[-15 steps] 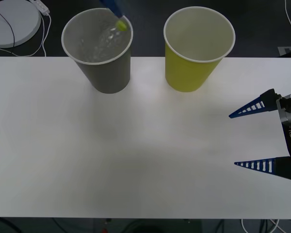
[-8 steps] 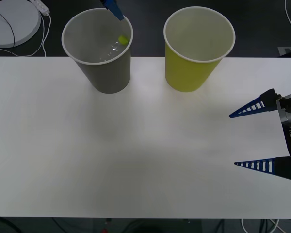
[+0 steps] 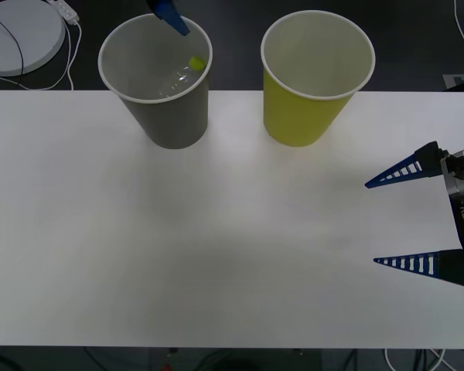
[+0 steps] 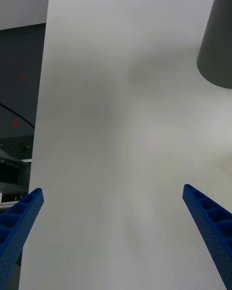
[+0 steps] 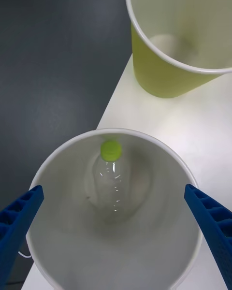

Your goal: Put the can into the green bin and the plastic bottle into the gray bin

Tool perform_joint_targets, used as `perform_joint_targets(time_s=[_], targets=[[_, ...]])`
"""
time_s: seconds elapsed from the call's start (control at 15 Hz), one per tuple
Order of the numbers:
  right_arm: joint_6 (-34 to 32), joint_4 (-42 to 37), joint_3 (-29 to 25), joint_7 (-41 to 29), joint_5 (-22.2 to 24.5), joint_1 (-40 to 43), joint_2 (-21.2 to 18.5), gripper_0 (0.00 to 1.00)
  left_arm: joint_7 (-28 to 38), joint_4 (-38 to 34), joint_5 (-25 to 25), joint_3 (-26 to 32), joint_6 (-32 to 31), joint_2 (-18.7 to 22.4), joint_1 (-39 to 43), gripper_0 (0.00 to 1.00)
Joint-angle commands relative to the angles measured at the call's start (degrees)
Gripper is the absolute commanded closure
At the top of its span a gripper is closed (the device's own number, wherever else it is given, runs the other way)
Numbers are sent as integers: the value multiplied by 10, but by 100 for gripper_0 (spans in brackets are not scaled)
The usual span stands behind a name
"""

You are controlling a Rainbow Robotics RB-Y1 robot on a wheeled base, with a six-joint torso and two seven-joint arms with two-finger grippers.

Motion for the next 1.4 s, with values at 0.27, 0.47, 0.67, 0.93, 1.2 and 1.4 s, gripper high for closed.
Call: perform_joint_targets(time_s=[0.27, 0.47, 0.67, 0.93, 1.2, 1.4], targets=[[0, 0, 0, 0, 0, 0, 0, 0, 14, -106, 57, 0, 0, 60, 65, 0], [0, 0, 0, 0, 0, 0, 0, 0, 16, -151, 102, 0, 0, 99, 98, 0], [0, 0, 0, 0, 0, 0, 0, 0, 17, -202, 139, 0, 0, 136, 129, 0], [0, 0, 0, 0, 0, 0, 0, 0, 20, -261, 186, 0, 0, 186, 169, 0], [0, 0, 0, 0, 0, 0, 0, 0, 21, -325, 246, 0, 15, 243, 217, 0], [0, 0, 0, 0, 0, 0, 0, 0, 15, -355, 293, 2, 34, 278, 249, 0]])
